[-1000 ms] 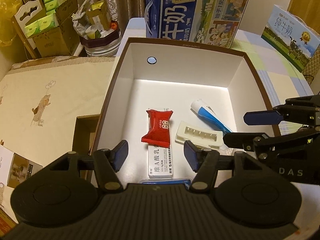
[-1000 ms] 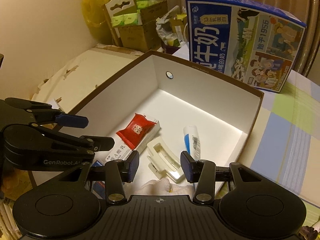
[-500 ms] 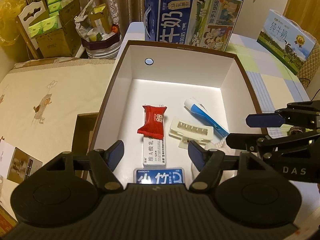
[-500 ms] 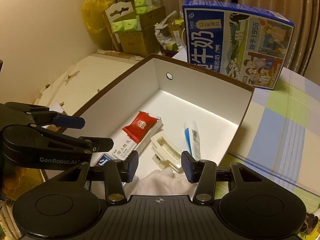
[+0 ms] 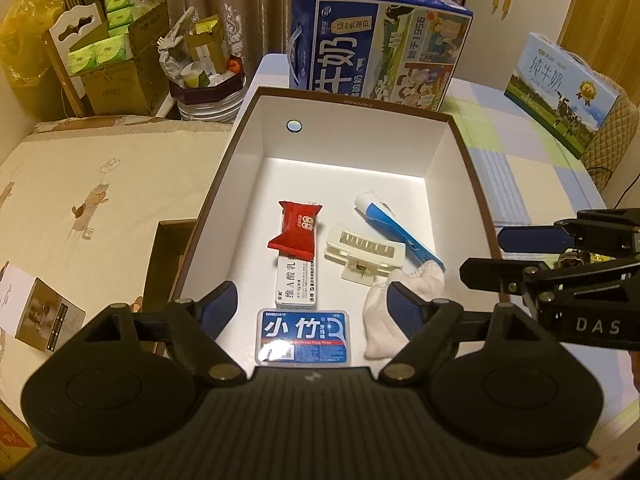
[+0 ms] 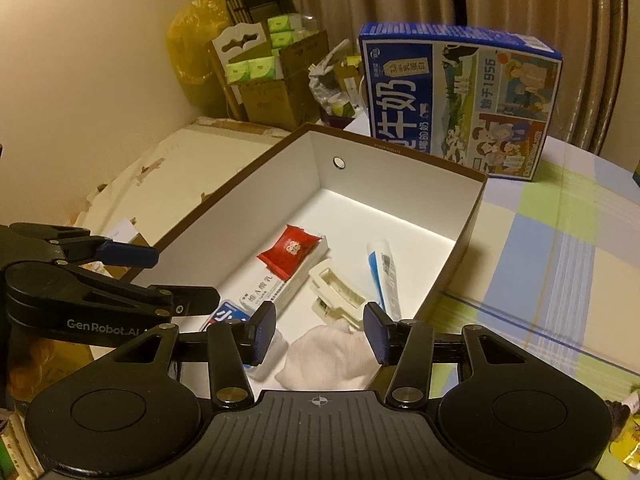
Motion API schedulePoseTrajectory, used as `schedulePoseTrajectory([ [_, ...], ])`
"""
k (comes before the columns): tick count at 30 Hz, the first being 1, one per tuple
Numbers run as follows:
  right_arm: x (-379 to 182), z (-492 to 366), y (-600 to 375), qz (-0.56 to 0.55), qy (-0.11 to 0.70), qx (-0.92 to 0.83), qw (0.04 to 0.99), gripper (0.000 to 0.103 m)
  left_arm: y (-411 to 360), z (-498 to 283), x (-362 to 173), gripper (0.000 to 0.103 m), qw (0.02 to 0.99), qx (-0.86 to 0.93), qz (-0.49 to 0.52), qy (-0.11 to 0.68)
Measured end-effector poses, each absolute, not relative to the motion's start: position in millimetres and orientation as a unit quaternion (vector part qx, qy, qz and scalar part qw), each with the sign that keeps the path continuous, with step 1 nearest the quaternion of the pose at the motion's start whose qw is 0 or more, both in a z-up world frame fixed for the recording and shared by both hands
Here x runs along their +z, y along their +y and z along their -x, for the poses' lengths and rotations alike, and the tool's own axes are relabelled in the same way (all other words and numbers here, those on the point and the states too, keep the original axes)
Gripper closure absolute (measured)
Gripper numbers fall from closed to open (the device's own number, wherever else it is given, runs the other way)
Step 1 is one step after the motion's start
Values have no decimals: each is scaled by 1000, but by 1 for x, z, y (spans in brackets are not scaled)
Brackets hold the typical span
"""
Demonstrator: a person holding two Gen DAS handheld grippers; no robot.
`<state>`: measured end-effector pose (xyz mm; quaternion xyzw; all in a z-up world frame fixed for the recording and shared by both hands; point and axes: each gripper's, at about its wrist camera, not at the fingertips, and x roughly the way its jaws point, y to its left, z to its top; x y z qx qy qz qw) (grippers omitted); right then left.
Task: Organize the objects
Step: 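Withdraw both tools from brown box toward scrunchie and yellow pouch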
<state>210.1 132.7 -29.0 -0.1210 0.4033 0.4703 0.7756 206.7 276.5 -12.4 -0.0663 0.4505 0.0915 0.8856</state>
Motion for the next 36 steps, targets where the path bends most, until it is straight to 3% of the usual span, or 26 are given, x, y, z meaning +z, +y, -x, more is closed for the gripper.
schedulePoseTrajectory([
  [19, -11, -187, 88, 99, 398, 481, 775, 43, 250, -165, 1, 17, 886, 117, 85, 441],
  [36, -6, -175, 31, 87, 413, 510, 750, 41, 195, -138, 1, 17, 877, 125, 92, 455],
])
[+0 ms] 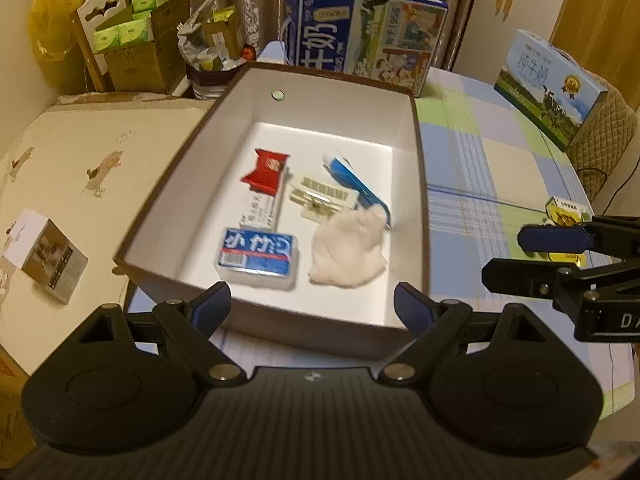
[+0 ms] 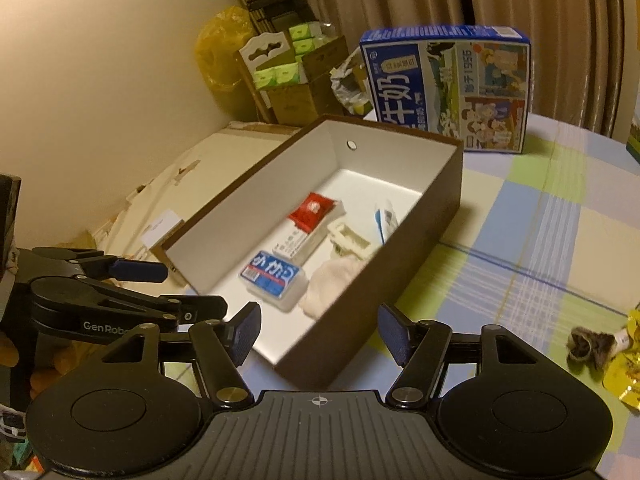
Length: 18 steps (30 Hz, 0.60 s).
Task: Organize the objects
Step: 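Withdraw both tools from brown box toward scrunchie and yellow pouch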
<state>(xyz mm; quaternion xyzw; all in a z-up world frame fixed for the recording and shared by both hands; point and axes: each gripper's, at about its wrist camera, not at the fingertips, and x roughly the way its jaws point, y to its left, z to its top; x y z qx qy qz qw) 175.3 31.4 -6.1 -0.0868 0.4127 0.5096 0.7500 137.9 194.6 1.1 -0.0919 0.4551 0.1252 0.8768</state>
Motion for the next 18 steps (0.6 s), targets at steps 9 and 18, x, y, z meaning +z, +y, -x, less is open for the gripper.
schedulePoseTrajectory([
  [9, -13, -183, -10, 81, 429, 511, 741, 41, 154, -137, -4, 17, 872, 124, 94, 463],
  [18, -19, -203, -59, 67, 449, 493, 742, 41, 112, -146, -10, 17, 868, 116, 99, 472],
])
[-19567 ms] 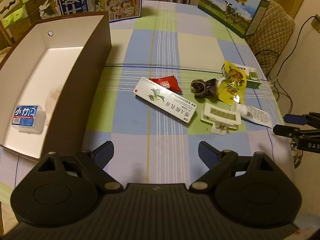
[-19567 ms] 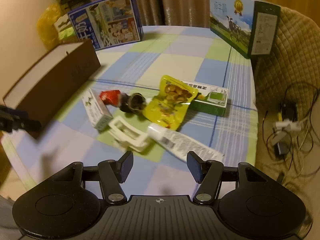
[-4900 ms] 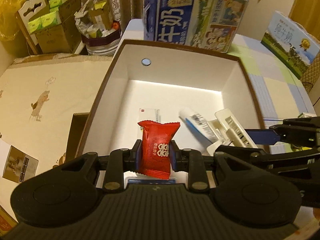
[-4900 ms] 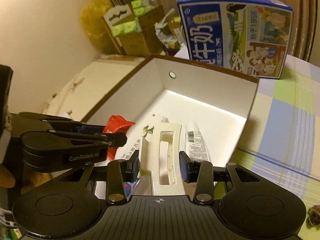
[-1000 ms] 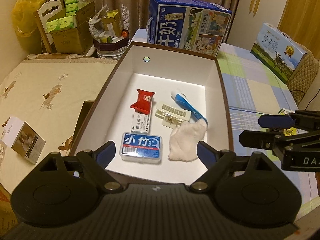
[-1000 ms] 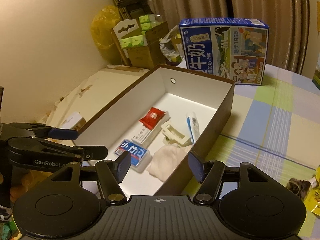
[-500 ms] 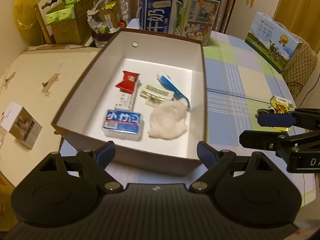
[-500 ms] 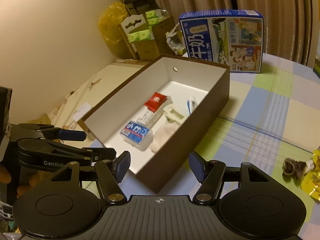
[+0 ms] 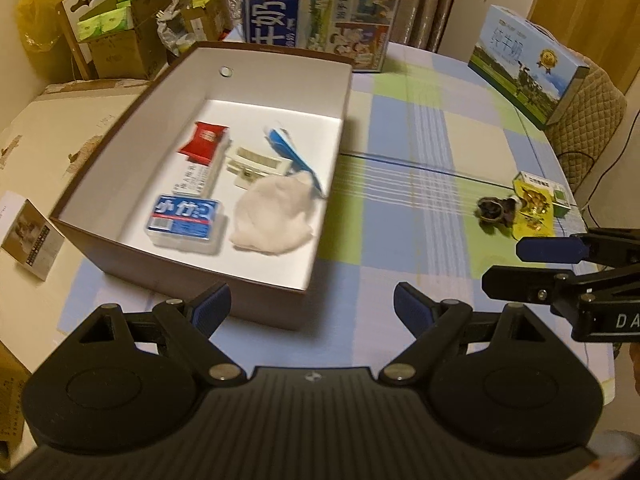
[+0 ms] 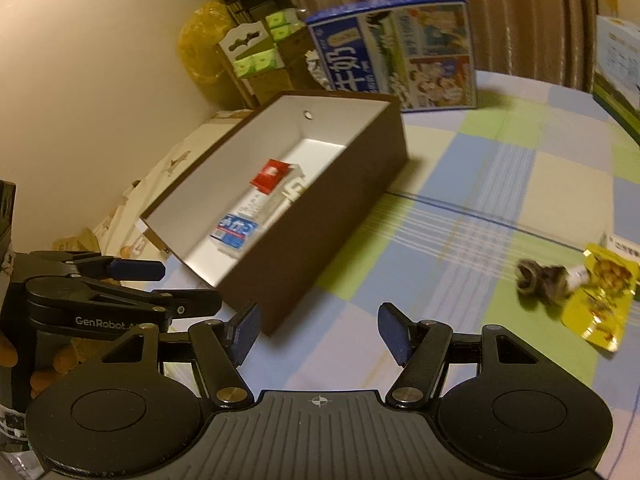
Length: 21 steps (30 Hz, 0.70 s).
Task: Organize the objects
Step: 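Withdraw both tools from brown box toward scrunchie and yellow pouch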
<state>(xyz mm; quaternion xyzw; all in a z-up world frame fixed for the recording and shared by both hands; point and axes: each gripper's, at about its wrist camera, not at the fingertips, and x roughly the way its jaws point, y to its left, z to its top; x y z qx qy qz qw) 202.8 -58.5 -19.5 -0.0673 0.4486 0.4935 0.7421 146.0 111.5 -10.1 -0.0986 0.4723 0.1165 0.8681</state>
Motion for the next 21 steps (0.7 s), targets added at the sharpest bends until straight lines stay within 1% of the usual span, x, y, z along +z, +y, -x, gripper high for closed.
schedulePoseTrajectory([
  [11, -31, -230, -117, 29, 478, 459, 749, 40, 56, -170, -24, 17, 863, 79, 84, 492],
  [15, -32, -241, -140, 5, 484, 442, 755, 38, 40, -182, -28, 17, 862, 64, 75, 497],
  [17, -33, -246, -150, -7, 487, 433, 758, 33, 31, -189, -30, 17, 862, 54, 70, 499],
  [19, -33, -250, -159, -19, 488, 425, 762, 19, 23, -195, -31, 17, 862, 45, 64, 501],
  [21, -33, -253, -170, -35, 481, 421, 769, 16, 15, -203, -33, 17, 862, 35, 58, 502],
])
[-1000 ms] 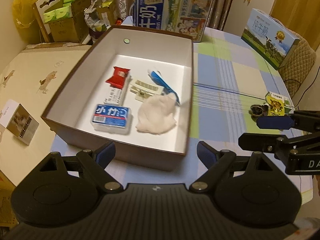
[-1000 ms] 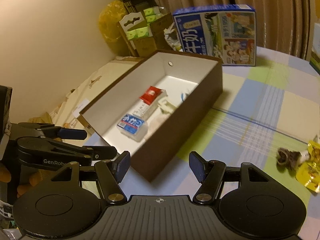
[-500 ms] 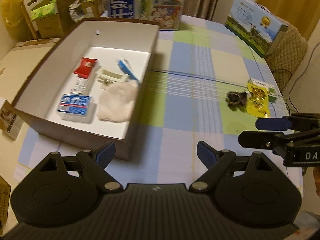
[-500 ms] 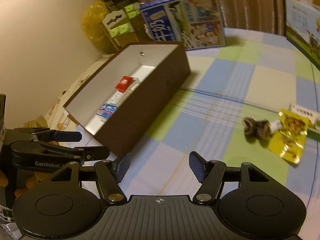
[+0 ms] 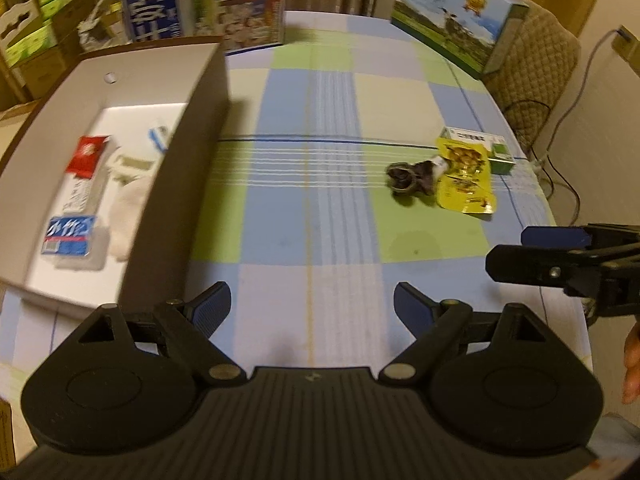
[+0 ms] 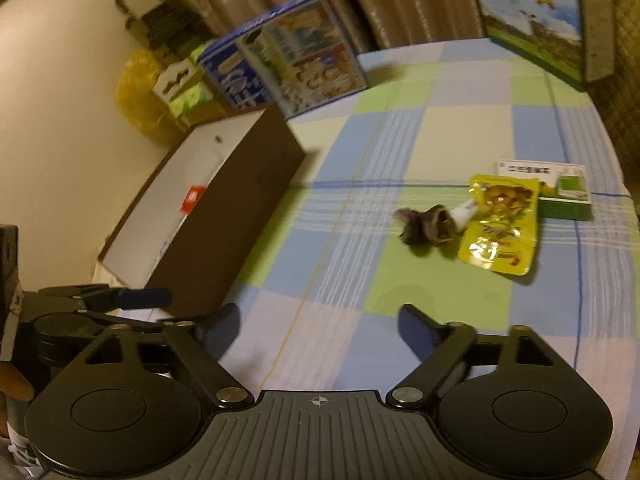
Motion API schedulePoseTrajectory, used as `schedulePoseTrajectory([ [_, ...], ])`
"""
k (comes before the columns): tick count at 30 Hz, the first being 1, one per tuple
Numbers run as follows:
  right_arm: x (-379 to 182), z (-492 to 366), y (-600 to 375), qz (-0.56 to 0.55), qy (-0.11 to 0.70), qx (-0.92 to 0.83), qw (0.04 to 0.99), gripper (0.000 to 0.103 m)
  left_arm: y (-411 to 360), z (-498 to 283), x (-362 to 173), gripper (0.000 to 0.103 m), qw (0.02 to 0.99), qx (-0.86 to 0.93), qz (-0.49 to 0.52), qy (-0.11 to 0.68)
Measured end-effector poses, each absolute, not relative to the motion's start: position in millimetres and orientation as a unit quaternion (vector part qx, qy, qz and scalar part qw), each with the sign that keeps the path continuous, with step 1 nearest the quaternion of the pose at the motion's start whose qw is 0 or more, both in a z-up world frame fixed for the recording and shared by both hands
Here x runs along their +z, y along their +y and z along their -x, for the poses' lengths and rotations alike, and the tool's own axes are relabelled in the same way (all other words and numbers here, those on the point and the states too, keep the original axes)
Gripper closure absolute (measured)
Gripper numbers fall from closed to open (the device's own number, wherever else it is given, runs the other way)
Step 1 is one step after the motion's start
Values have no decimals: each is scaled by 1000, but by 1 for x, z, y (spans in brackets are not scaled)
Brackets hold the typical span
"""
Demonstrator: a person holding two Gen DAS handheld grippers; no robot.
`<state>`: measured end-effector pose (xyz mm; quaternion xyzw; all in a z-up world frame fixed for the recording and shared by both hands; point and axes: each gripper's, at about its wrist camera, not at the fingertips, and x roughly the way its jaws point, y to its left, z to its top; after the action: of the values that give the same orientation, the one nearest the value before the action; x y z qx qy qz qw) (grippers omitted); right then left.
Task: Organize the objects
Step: 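Withdraw both tools from brown box toward scrunchie and yellow pouch, then grasp dark scrunchie with left gripper while right gripper grasps yellow snack pouch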
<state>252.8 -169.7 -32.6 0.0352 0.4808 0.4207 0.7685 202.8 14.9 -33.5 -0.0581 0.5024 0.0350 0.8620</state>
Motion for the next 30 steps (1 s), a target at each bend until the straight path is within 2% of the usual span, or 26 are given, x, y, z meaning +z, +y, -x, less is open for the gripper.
schedulePoseTrajectory([
  [30, -61, -333, -294, -124, 488, 205, 839, 18, -61, -320, -84, 19, 862, -86, 18, 499],
])
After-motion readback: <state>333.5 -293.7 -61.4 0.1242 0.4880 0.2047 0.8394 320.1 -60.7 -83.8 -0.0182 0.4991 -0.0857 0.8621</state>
